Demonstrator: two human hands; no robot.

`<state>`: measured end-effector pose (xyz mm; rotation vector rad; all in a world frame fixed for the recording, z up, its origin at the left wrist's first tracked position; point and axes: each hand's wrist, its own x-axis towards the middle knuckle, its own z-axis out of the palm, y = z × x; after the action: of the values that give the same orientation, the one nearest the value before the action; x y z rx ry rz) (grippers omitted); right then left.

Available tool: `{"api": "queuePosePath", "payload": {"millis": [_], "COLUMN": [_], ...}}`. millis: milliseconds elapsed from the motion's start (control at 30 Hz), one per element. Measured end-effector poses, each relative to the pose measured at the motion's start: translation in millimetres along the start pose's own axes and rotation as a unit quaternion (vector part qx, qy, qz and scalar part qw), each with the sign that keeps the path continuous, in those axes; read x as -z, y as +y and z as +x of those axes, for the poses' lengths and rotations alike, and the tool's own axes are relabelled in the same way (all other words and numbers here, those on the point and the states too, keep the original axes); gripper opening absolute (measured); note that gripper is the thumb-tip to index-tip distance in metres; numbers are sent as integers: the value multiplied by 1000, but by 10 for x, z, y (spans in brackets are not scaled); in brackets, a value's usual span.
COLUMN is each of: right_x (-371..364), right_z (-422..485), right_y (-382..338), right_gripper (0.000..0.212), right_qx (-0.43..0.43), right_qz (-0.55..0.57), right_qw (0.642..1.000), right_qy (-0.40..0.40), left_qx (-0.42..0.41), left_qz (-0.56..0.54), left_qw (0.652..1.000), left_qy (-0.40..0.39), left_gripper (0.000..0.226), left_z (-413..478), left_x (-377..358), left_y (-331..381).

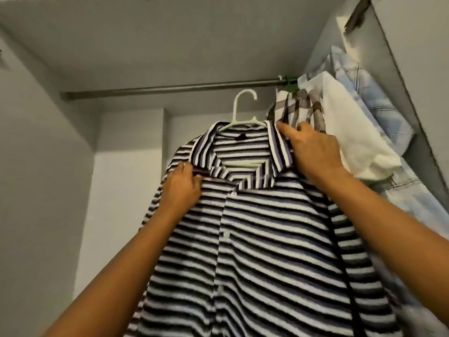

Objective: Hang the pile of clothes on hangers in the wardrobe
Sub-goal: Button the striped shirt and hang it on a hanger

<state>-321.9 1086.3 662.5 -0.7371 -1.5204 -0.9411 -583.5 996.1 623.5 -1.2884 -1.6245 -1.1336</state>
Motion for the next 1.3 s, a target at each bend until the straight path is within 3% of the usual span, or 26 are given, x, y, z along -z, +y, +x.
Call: {"api": "queuePosePath", "payload": {"millis": [133,267,667,1300], "right_x": [-394,-680,-1277,-1624], "right_z": [575,875,1662,2252], "right_y": [32,33,249,505], "right_gripper": [38,42,41,36], "right_qx": [-28,-35,-64,-62], "right_qz": [-51,-120,-245,-249], "right_qw": [998,991,965,966], "right_qy": [-30,-35,-69,-36], "left_qx": [-25,-47,-80,-91], "left_qz": [-78,-77,-129,-48], "left_qw": [996,994,987,994], "left_qy": [-30,-67,-49,-42], "left_gripper": [50,51,45,38], "left_z": [442,793,1514,1816], "left_x": [-459,-839,-1312,-1495], "left_y": [45,40,11,-51]}}
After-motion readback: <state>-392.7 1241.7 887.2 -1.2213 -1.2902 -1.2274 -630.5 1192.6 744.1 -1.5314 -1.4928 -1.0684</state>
